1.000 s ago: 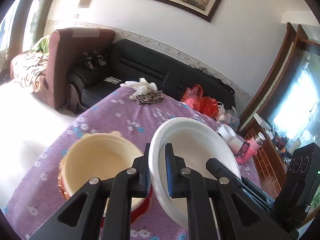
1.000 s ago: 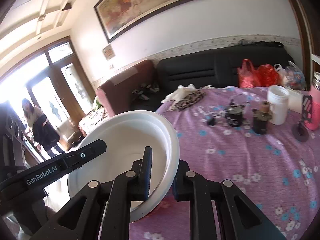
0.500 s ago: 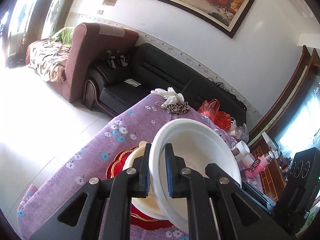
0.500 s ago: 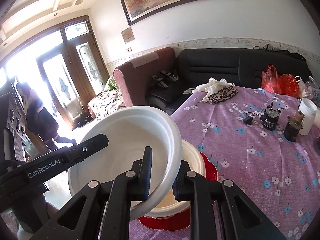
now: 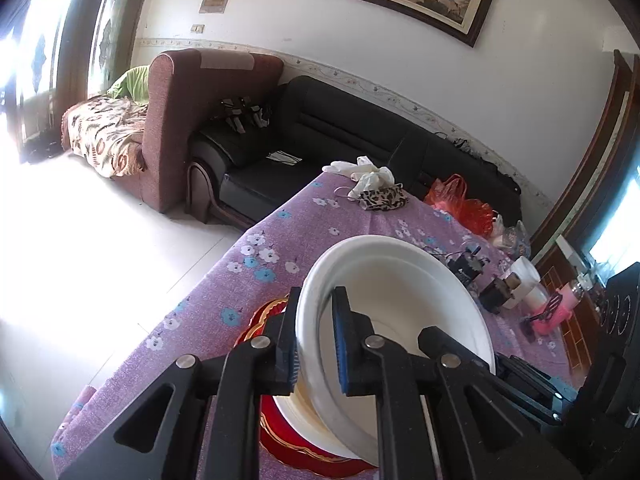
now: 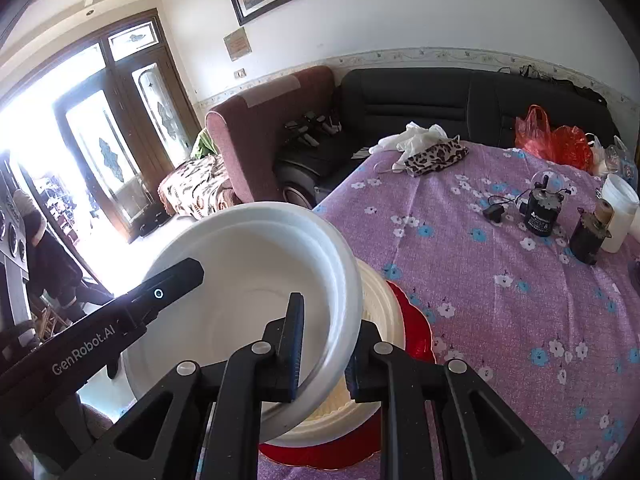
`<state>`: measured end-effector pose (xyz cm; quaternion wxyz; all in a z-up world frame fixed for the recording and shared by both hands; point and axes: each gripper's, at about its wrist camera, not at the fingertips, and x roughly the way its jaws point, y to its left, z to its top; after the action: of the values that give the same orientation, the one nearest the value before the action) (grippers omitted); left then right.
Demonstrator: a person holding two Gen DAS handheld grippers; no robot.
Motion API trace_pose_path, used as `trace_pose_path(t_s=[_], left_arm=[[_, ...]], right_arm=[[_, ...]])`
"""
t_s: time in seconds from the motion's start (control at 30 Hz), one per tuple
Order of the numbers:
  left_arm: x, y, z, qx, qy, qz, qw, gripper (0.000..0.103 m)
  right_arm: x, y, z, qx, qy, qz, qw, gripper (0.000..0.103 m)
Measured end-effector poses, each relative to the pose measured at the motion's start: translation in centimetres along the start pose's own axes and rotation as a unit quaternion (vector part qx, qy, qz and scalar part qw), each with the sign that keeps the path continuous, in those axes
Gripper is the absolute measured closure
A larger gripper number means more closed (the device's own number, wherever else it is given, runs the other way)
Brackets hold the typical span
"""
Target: Organize plates and bowls
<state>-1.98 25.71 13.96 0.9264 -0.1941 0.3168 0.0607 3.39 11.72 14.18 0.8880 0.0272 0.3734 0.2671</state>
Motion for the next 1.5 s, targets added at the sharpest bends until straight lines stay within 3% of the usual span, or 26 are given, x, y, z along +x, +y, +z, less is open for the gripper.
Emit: trace_pose_path(t_s=[0.27, 0.4, 0.47, 0.57, 0.63, 0.7, 1.0, 1.27, 1.5], left_arm=[[1.9, 0.5, -1.0, 0.014, 0.023, 0.03, 0.9992, 0.086], [1.6, 0.4, -0.9, 0.013, 0.012, 0.037, 0.9992, 0.055], [1.2, 0.5, -0.8, 0.013, 0.003, 0.037, 0.9992, 0.054], [0.5, 0.7, -0.5, 0.009, -0.011, 0.034, 0.9993, 0.042], [-0.3, 0.7, -0.5, 0.01, -0.027, 0.042, 0.9987, 0.038], [-1.1, 0.7, -0.6, 0.014, -0.042, 0.049, 0.9979, 0.034], [-4.7, 0.2, -1.3, 0.036, -0.098, 0.096, 0.9899, 0.022], [-8.0, -0.3, -2.2, 0.046, -0.145, 0.131, 0.9797, 0.013], [-9.8, -1.6, -3.3, 0.051, -0.166, 0.148, 0.9736, 0.008]], right_arm=[[2.3, -0.1, -0.8, -0.007, 0.019, -0.017, 1.0, 0.082], [2.4, 0.6, -0.9, -0.025, 0.01, -0.038, 0.999, 0.082], [2.4, 0.6, -0.9, -0.03, 0.006, -0.045, 0.999, 0.08], [2.3, 0.5, -0.8, -0.027, -0.003, -0.049, 0.998, 0.064], [2.0, 0.3, -0.7, -0.018, -0.012, -0.041, 0.999, 0.041], [1.7, 0.3, -0.7, -0.012, -0.02, -0.033, 0.999, 0.034], [-0.5, 1.6, -0.5, -0.032, -0.058, -0.056, 0.996, 0.025], [-4.3, 0.2, -1.5, -0.008, -0.091, -0.069, 0.993, 0.023], [-8.2, -0.9, -3.8, 0.015, -0.117, -0.069, 0.991, 0.014]])
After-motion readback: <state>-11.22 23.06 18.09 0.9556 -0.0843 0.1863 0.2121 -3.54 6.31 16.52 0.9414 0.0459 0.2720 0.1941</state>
